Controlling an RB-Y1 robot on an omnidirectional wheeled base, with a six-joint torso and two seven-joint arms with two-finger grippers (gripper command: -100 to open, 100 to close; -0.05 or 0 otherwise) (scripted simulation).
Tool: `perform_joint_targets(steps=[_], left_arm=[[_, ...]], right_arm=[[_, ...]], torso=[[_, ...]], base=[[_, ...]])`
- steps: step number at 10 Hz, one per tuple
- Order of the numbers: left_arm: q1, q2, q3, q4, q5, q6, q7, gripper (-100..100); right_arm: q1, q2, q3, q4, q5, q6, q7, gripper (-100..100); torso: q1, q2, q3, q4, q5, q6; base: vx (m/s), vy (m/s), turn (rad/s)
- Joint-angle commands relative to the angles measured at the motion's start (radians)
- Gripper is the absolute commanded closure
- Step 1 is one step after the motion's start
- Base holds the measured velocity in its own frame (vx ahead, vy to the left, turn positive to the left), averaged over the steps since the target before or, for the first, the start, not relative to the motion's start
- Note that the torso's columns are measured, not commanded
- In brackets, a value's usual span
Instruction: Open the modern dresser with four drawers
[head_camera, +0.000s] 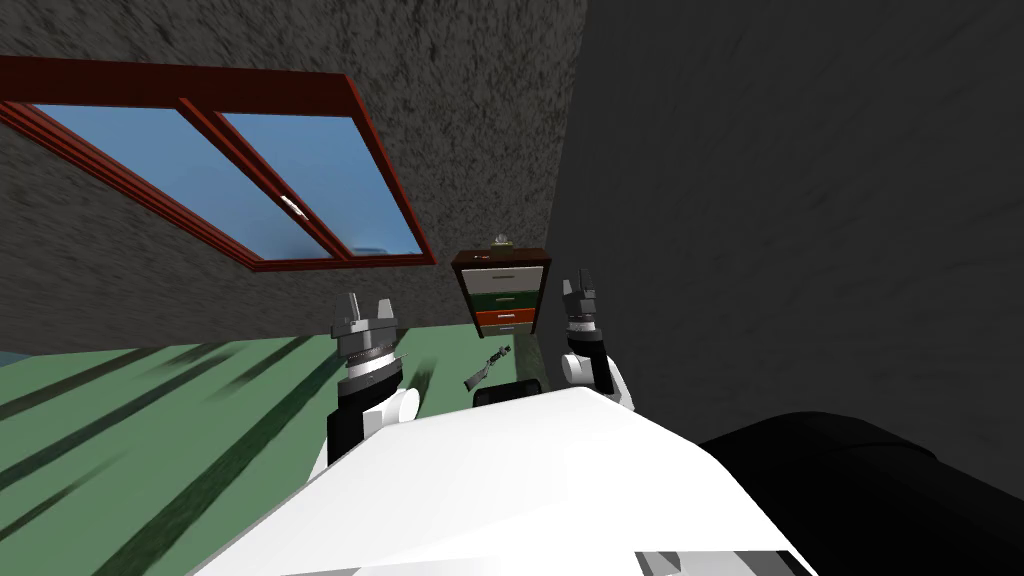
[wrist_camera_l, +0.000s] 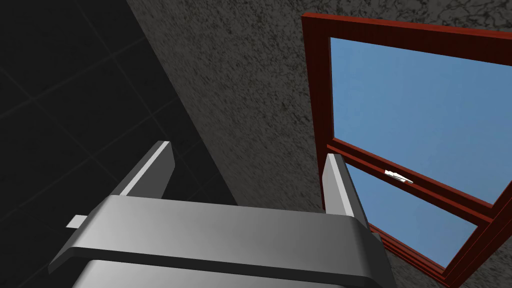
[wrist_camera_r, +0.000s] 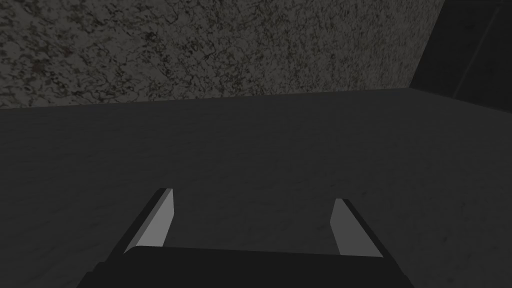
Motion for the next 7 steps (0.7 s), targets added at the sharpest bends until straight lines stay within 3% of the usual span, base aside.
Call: perform_joint_targets(steps=[1, 7], left_arm=[[0.0, 0.0, 0.0, 0.0, 0.0, 0.0, 0.0, 0], [0.0, 0.0, 0.0, 0.0, 0.0, 0.0, 0.0, 0]], right_arm=[[0.0, 0.0, 0.0, 0.0, 0.0, 0.0, 0.0, 0], [0.0, 0.0, 0.0, 0.0, 0.0, 0.0, 0.0, 0]], torso=[[0.0, 0.04, -0.082, 0.041, 0.0, 0.0], [0.0, 0.47, -0.939, 0.47, 0.0, 0.0]], base=[[0.0, 0.0, 0.0], [0.0, 0.0, 0.0]])
